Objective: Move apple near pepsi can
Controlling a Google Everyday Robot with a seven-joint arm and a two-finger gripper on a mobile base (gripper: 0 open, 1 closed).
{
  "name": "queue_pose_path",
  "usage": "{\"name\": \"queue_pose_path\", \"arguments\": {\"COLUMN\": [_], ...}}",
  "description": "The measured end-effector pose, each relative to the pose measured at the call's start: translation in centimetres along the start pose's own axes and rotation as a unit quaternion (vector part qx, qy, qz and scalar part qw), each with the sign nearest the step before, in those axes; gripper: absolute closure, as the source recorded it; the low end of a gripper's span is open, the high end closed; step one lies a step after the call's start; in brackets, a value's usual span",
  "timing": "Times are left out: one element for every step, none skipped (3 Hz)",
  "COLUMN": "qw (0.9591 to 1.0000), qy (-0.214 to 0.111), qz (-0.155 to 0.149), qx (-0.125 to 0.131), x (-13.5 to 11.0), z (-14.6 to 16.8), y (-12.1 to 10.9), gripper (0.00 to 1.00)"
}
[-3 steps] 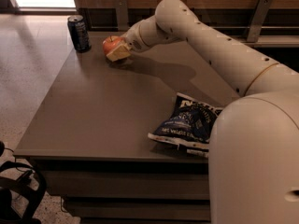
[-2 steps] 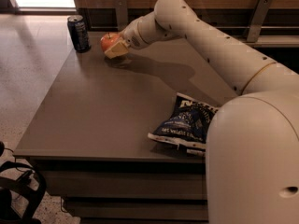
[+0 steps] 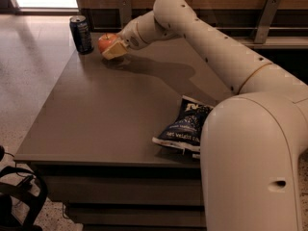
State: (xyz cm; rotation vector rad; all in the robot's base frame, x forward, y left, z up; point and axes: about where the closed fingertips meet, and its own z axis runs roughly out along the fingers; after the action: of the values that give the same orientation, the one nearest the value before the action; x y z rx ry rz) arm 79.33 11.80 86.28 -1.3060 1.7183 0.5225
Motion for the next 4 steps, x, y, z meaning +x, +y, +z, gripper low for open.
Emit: {"name": "queue_pose_path", "arguments": {"qw": [0.9999,0.9998,0.9998,0.9997], "qy": [0.003,0.01,0.01,0.01], "qz": [0.005,0.011,0.011,0.011], "qx": [-0.009,-0.014,-0.016,-0.019], "x": [0.3,0.8,0.9,0.9], "z": [0.9,1.8,2.1,2.4], "y": [0.3,0.5,0.7,0.9], "gripper": [1.0,1.0,0.82,0.6]}}
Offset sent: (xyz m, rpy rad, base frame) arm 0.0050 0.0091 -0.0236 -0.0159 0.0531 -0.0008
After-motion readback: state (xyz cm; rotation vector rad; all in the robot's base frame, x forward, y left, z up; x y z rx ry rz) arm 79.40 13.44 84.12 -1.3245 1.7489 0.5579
